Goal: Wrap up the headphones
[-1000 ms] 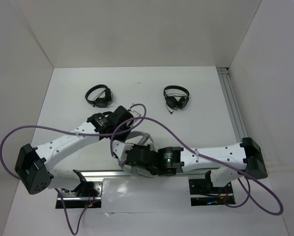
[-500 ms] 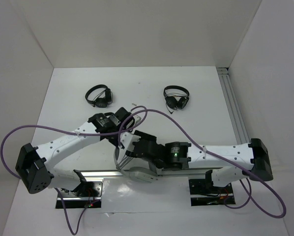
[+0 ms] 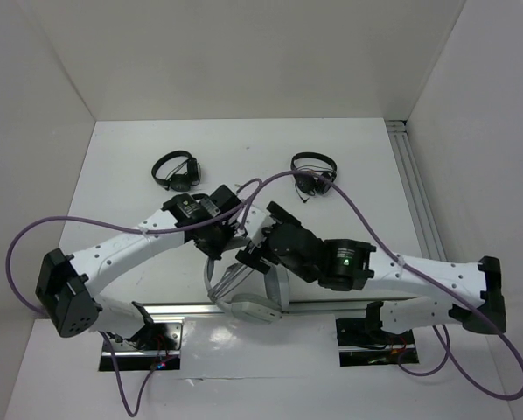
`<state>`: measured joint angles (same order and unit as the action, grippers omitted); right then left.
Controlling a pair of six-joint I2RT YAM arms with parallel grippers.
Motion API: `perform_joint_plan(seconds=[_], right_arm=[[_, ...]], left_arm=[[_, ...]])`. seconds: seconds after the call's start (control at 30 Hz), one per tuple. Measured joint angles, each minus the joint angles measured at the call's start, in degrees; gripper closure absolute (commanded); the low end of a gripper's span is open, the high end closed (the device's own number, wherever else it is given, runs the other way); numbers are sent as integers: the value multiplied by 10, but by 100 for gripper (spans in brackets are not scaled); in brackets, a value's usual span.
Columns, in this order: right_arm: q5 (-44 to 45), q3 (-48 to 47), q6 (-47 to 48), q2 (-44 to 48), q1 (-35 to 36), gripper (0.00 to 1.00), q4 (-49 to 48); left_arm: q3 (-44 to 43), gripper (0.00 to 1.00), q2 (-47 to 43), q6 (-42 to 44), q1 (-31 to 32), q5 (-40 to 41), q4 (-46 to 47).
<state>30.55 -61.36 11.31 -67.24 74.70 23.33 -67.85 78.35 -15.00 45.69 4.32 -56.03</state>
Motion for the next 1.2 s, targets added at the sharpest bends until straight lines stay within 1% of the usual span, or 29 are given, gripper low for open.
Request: perform_joint_plan(seconds=[0.03,0.17,0.27,0.37,0.5,0.6,0.7,0.77,0.9,0.93,0.97,1.07,1.13,1.17,1.2], right_arm=[[-5,0,-3,13,-1,0,0],[-4,-2,-31,74,-1,0,-1],[21,-24,-64,114,-1,0,10],[65,-81,-113,129,-1,0,49],[158,-174,-201,118,-1,0,118],[200,-201,-251,128,-1,0,158],[213,-205,-283,148,-1,0,188],[214,-207,-298,159,-1,0,203],[213,-207,-315,171,-1,0,227],[213,-207,-318,172,-2,0,231],[213,-207,-320,173,-4,0,234],[200,-203,-327,172,-5,0,236],[191,-198,-331,172,-5,0,240],[186,-196,-333,172,-5,0,241],[183,-196,-334,172,-6,0,243]], left_arm=[[-5,100,7,0,0,2,0],[-37,100,50,-2,2,10,2],[-91,100,100,-7,2,23,4],[-170,100,167,-23,3,37,11],[-291,100,281,-43,7,44,35],[-380,100,375,-55,13,44,57],[-454,100,461,-75,17,38,68],[-485,100,508,-93,17,28,80],[-497,100,561,-129,17,4,105],[-497,97,570,-141,17,-4,107],[-497,97,572,-146,17,-8,108],[-496,87,576,-170,13,-13,113],[-493,75,576,-181,11,-14,126],[-487,73,575,-185,10,-17,135],[-477,64,574,-191,9,-19,147]])
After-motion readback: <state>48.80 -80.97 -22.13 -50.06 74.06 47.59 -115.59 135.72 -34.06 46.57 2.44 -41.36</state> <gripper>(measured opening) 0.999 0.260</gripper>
